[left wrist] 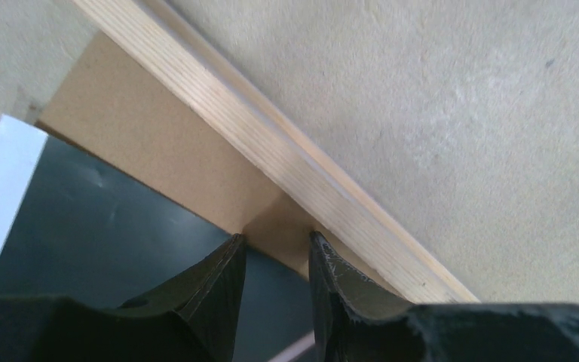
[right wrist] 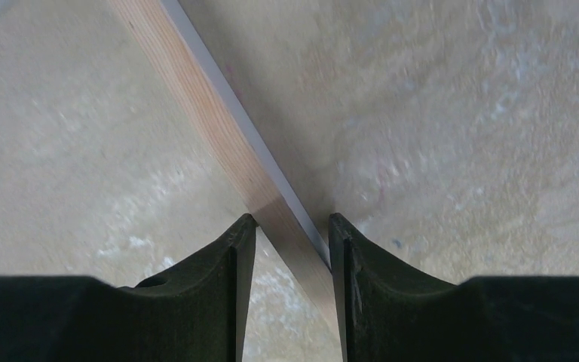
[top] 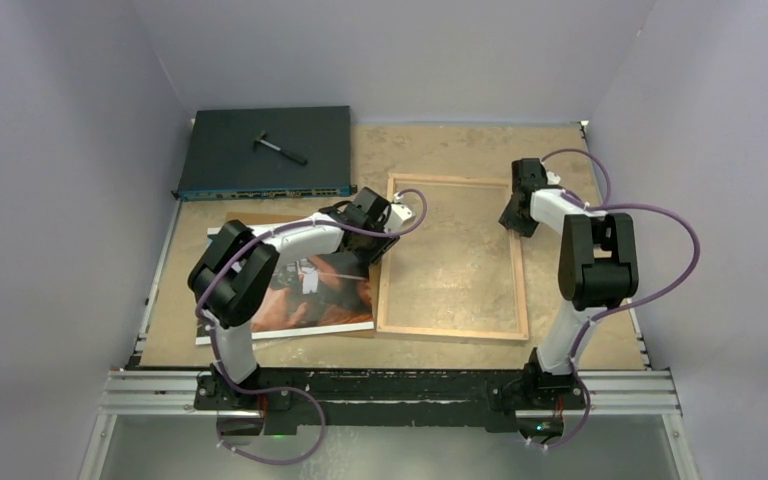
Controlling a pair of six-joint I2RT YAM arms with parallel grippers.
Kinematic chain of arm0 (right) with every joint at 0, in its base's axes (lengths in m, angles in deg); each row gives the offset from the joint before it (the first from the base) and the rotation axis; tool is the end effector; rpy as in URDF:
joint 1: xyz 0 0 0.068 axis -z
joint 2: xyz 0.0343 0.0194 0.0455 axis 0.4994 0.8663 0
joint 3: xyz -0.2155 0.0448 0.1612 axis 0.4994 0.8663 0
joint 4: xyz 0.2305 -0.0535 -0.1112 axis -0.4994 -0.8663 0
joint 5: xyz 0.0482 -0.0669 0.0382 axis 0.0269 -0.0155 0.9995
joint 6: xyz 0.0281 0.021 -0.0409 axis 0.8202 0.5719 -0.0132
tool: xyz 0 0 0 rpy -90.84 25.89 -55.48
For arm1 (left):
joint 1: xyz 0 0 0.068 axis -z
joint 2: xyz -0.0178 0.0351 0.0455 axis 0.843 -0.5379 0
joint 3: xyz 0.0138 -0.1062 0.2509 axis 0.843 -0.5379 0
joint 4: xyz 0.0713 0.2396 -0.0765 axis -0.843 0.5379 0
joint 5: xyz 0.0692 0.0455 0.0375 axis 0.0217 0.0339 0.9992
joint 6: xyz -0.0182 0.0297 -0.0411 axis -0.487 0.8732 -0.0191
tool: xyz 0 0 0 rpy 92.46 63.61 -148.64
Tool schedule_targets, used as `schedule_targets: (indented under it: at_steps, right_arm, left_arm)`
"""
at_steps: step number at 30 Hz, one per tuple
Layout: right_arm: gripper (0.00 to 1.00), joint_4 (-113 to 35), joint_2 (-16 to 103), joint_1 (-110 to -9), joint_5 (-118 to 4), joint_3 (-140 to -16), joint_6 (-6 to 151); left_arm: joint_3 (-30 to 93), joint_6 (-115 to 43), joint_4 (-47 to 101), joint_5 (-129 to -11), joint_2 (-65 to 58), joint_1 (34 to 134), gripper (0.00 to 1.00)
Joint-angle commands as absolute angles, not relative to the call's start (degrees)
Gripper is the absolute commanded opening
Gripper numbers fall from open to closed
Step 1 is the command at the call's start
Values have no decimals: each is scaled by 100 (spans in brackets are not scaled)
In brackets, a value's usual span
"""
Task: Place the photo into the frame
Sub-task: Move the photo frame to the center of the board.
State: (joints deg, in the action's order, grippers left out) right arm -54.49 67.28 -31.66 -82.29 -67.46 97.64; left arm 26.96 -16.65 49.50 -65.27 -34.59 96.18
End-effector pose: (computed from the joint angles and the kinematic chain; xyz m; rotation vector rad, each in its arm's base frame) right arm 0.3751 0.0005 0.1686 0.7609 2.3712 -0.1462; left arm 0.2940 -0.2386 0.1647 1.0574 2.4093 -0.2718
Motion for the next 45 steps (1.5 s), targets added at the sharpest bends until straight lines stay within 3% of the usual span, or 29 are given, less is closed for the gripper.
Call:
schedule_targets:
  at_steps: [1,13,21,24,27,34,40,45]
  right_arm:
    - [42,-5491,7061,-3113,-8602,-7288,9729]
    - [42,-5633,7573,-2889,-8891,-8021,9640]
    - [64,-5568,7272,-2785,-8747,-8261,9593]
    - [73,-5425,6913,-2869,-8533,-8161,9588]
    - [81,-5423,6448,-3282,-8390,-7961,9684]
    - [86,-5188,5482,-5075,-7949,-7521,10119]
    - [88,-5017,6127,-6781,-7429,-7980,10668]
    - [89,-5103,7035,-7559,-7256,-8515,10801]
  left_arm:
    - [3065,-1719,4722,-6473,-3694,9661,34]
    - [3650,-1752,4685,-6329,-4141,9685,34]
    - [4132,-1834,5321,-6527,-3894,9647,36]
    - [4184,-1759,5768,-6744,-3389,9416,45]
    - [4406,-1612,6486,-7116,-2897,8858,56]
    - [4391,-365,7743,-6764,-1611,7103,91]
    - [4142,622,7948,-6726,-1408,4891,92]
    - [3824,1117,7655,-6882,-1727,3557,91]
